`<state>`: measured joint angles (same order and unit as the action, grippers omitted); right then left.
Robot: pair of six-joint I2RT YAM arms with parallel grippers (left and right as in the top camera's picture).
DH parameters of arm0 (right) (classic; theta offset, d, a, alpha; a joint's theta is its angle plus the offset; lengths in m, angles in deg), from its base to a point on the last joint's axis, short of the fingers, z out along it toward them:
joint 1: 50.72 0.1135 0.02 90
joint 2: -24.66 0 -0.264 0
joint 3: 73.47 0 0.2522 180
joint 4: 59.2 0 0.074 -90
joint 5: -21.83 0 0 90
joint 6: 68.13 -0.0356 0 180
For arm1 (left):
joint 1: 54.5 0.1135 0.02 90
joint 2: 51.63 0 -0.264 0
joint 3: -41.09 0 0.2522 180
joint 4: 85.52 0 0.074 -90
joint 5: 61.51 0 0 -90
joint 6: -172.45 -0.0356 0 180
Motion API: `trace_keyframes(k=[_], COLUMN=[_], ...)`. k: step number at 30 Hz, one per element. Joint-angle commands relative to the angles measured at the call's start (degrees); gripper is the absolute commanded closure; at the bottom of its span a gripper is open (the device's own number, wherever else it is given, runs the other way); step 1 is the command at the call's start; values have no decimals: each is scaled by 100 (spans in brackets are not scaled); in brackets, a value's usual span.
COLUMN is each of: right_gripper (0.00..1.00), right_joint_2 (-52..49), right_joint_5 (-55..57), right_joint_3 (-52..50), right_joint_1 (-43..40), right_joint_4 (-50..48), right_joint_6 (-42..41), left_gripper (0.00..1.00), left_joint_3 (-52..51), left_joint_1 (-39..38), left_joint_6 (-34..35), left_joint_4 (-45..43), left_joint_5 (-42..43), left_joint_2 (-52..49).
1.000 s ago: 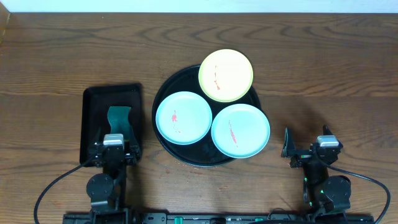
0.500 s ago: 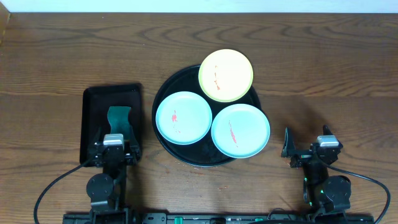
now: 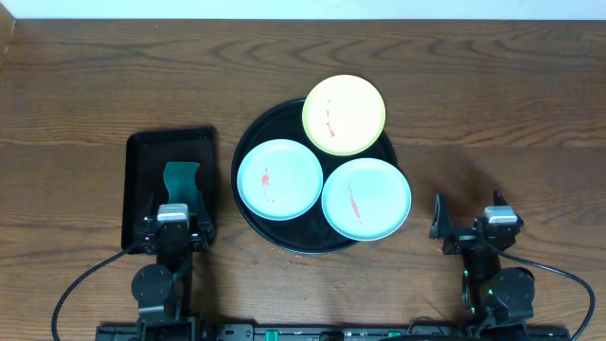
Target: Clean dirty plates on tray and stack at the side
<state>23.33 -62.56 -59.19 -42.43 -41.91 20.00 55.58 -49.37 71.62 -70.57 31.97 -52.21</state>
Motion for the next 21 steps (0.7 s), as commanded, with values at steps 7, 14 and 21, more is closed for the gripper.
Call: trace_keyframes(k=[7, 14, 21], right_gripper=[1, 1, 1], right_joint_2=[52, 52, 52], right_joint_5=[468, 466, -11], right_joint_3=[-20, -20, -20], right_joint_1=[-44, -44, -44], right_joint_4=[-208, -164, -293], right_joint_6=[70, 68, 68], left_gripper=[20, 20, 20], left_joint_3=[-50, -50, -50], left_joint_1=[-17, -17, -17], left_joint_6=[-94, -94, -94], left_joint_4=[260, 240, -4], left_joint_5=[0, 0, -4], left_joint_2=[35, 35, 35])
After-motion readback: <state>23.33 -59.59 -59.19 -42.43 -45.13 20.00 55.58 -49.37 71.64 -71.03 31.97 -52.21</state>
